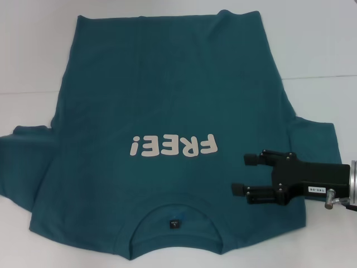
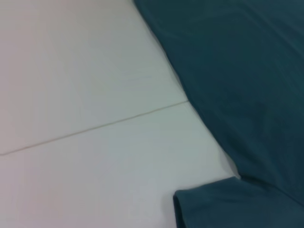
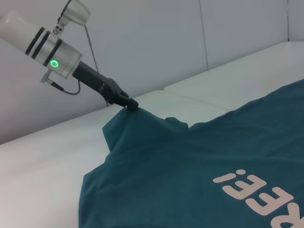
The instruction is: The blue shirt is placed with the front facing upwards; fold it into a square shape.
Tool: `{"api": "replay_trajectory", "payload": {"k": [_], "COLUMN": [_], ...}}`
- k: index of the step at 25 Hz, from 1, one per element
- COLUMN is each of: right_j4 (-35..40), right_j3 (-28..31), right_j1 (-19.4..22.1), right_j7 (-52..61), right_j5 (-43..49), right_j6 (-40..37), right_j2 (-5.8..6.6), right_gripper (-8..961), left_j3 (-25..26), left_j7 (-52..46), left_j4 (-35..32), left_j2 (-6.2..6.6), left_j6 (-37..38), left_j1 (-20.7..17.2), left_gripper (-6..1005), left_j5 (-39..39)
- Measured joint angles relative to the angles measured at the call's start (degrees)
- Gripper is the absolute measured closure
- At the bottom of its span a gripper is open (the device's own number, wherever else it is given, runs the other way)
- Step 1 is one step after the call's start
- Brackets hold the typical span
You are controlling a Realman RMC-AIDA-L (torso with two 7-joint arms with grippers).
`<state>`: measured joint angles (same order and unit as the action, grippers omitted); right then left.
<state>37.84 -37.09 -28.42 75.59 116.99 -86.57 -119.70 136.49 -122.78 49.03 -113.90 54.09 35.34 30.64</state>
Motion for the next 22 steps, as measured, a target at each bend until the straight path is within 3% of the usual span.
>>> {"api": "replay_trajectory", "payload": {"k": [22], "right_j4": [-0.04], "right_j3": [0.00], "right_j1": [-0.05], "right_j7": [0.00], "right_j5": [-0.01], "right_j6": [0.79], "right_j2": [0.05], "right_gripper": [13], "left_j3": [0.14], "left_j7": [-1.03], "left_j4": [1.68], "left_j2": [-0.20], "left_j6": [0.72], "left_j1": [0.57], "left_gripper": [967], "left_j5": [-4.18]}}
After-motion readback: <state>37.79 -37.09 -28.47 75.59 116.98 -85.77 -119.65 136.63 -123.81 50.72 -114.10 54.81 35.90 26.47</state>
